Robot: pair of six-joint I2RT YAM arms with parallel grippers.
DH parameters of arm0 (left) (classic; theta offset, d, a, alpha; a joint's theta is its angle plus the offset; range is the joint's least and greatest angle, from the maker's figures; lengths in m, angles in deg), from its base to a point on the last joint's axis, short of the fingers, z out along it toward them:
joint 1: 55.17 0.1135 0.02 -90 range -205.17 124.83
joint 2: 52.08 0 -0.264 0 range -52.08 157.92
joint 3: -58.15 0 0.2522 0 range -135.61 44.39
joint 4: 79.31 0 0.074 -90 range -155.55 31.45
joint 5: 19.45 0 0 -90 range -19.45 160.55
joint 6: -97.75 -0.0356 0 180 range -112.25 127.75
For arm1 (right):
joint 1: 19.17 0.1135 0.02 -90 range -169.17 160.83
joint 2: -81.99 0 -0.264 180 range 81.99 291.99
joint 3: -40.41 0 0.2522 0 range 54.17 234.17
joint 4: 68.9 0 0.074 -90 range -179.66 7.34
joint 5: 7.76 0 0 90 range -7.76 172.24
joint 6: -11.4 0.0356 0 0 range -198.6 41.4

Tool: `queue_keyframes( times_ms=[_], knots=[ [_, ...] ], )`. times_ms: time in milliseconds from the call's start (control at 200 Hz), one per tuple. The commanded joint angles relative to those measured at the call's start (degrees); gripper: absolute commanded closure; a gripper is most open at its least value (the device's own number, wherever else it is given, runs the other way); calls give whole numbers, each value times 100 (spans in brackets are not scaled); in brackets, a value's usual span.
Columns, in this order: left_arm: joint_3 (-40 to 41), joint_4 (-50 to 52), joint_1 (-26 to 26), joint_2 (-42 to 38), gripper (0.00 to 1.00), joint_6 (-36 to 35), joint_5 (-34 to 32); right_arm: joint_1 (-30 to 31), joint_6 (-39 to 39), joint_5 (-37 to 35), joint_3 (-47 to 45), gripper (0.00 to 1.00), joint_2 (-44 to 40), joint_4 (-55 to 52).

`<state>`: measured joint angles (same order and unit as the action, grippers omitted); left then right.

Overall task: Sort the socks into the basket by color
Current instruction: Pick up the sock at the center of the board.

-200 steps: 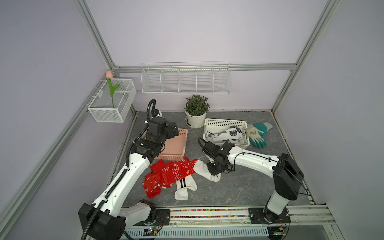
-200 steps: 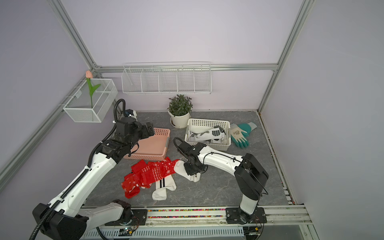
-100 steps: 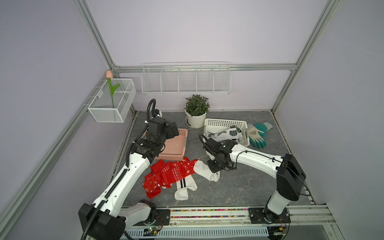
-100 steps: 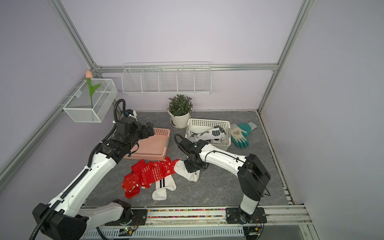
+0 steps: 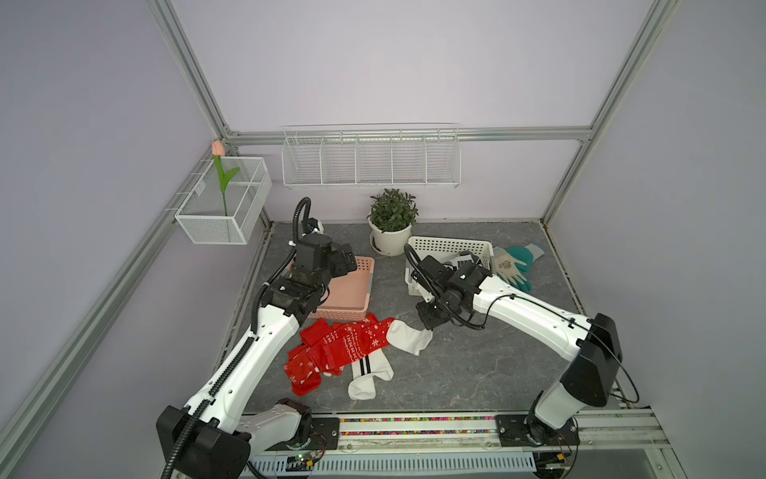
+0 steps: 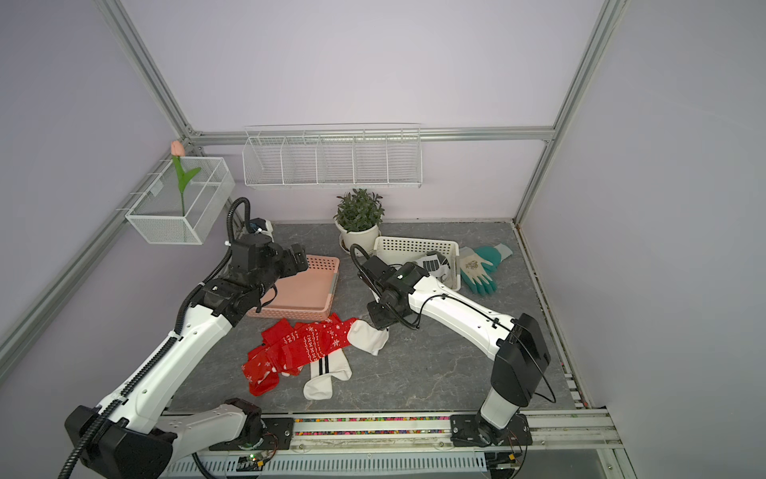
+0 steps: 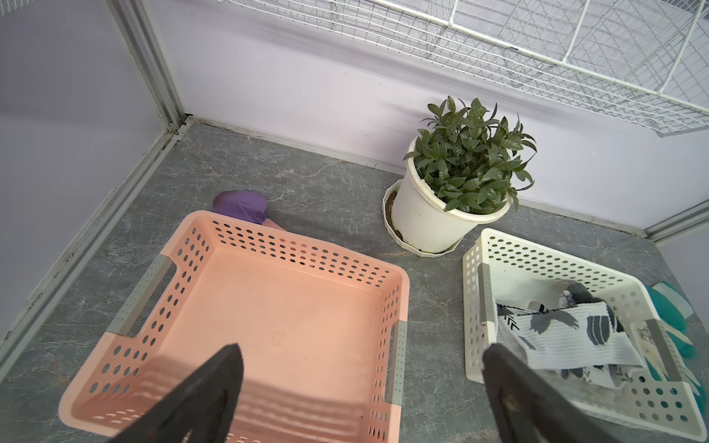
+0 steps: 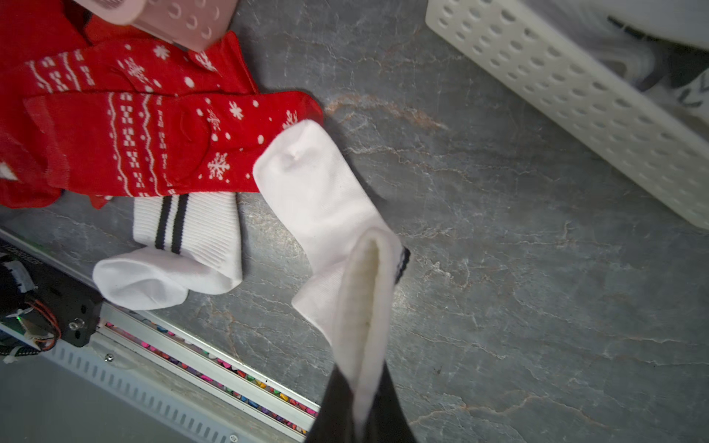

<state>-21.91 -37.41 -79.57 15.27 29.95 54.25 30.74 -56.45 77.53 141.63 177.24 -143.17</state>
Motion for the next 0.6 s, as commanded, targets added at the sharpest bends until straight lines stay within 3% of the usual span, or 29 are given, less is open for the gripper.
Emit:
queue_keyframes(
  times_ms=[0, 275, 595],
  knots=[
    [7, -10, -9, -102, 1, 28, -58, -124, -268, -122, 470, 93, -204, -490],
    [-4, -8, -7, -104, 1, 26, -54, -486, -649, 18, 1973, 93, 187, -912],
    [10, -25, -7, -100, 1, 35, -22, -1028, -1266, -78, 5017, 93, 1498, -2084]
  ],
)
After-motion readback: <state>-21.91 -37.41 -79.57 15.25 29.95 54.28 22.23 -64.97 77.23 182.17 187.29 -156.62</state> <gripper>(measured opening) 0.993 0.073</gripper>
